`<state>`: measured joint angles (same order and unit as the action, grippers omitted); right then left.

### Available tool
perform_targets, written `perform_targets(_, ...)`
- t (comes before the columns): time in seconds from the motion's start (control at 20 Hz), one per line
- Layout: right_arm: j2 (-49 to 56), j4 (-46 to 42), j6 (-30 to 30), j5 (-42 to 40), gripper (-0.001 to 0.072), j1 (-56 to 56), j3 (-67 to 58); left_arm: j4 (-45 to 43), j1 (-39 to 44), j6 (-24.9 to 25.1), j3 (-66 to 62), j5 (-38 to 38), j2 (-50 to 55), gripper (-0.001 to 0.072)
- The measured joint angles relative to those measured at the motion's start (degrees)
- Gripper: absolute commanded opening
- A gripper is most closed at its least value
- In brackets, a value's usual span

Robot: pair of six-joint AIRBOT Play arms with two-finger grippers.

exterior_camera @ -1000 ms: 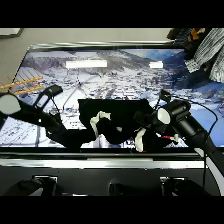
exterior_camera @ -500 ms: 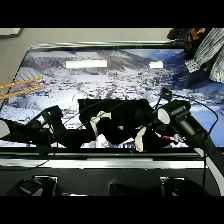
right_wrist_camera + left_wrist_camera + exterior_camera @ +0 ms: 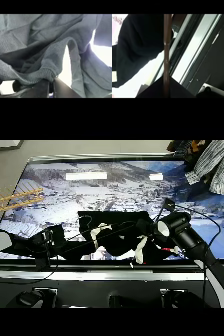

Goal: Fold the clothes and pants, and hang the long-sleeved shirts on hangers.

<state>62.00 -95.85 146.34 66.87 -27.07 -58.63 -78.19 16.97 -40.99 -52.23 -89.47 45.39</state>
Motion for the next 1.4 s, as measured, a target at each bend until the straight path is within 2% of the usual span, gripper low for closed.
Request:
perform_targets(0.4, 0.0, -1.0, 3.4, -3.5, 0.0042, 0.0, 0.0, 2.7, -0.4, 2.0, 0.6, 0.3, 3.6, 0.0025)
perform_targets(1.05, -0.4, 2.2, 0.3, -4.6, 0.0041, 0.0, -0.9, 5.5, 0.3, 2.2, 0.6, 2.8, 9.9, 0.0024)
perform_targets(1.4, -0.4, -3.4, 1.1, -3.3, 0.0041, 0.0, -1.8, 6.1, 0.5, 1.6, 0.6, 1.4, 9.9, 0.0024)
